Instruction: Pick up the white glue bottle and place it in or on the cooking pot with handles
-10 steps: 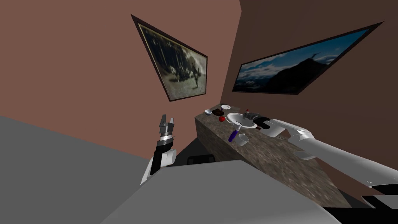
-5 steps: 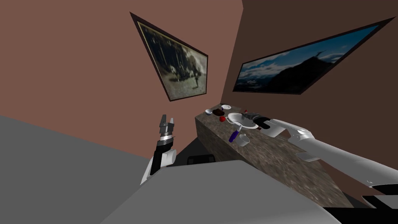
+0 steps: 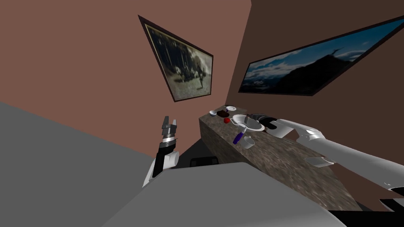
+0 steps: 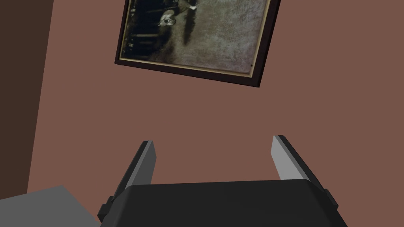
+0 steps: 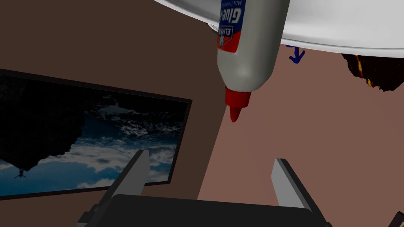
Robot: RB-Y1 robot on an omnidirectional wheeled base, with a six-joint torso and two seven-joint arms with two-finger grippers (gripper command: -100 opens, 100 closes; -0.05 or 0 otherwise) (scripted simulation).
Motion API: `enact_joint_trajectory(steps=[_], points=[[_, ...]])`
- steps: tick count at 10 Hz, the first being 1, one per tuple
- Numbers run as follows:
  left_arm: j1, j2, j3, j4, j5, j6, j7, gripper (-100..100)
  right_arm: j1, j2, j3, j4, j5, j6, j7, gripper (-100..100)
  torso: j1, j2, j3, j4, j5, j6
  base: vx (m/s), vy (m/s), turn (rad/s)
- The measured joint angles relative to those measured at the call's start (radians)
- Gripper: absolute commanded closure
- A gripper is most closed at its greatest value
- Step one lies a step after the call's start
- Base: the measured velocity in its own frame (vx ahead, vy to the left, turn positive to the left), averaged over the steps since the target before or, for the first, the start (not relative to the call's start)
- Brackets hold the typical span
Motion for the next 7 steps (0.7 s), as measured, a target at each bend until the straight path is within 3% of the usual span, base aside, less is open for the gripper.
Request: enact_joint_trajectory(steps=[6,7], points=[[0.000,0.000,0.000,0.000,0.000,0.000,0.000,0,0.011,-0.113,0.007,0.011,-0.096,0.032,-0.032,-100,0.000,0.000,0.000,0.000,0.000,0.000,-0.034,-0.008,0.066],[0.000,0.000,0.000,0.000,0.000,0.000,0.000,0,0.011,-0.115,0.007,0.011,-0.098,0.033,-0.033,0,0.000,-0.001,-0.001,0.000,0.000,0.001,0.000,0.000,0.000]])
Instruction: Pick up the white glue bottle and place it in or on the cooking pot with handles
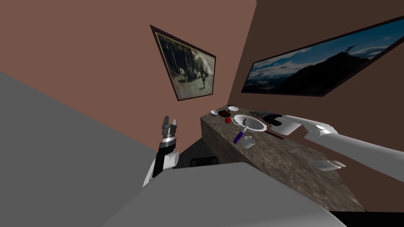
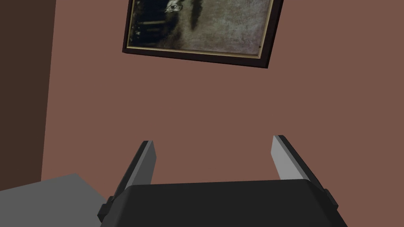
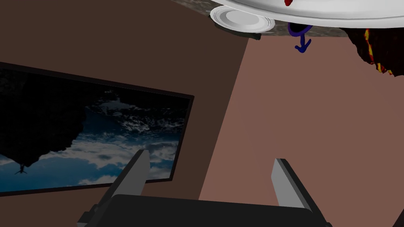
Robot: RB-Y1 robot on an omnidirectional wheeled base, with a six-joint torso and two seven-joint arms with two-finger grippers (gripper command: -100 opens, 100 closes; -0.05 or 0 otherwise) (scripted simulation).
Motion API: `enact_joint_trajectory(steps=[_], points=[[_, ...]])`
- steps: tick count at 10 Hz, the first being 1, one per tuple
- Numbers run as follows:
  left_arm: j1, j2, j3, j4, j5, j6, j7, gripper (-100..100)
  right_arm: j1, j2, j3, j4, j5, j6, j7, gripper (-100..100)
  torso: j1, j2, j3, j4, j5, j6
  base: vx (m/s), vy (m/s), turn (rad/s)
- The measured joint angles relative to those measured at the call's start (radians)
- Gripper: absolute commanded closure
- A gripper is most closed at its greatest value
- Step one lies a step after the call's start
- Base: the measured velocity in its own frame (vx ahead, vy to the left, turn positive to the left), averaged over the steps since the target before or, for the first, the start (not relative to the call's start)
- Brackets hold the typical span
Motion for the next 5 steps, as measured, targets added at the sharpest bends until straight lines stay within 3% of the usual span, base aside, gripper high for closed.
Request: enact_joint_trajectory(steps=[5], points=[[0.000,0.000,0.000,0.000,0.000,0.000,0.000,0,0.000,0.000,0.000,0.000,0.000,0.000,0.000,0,0.000,-0.001,-0.001,0.000,0.000,0.000,0.000,0.000,0.000]])
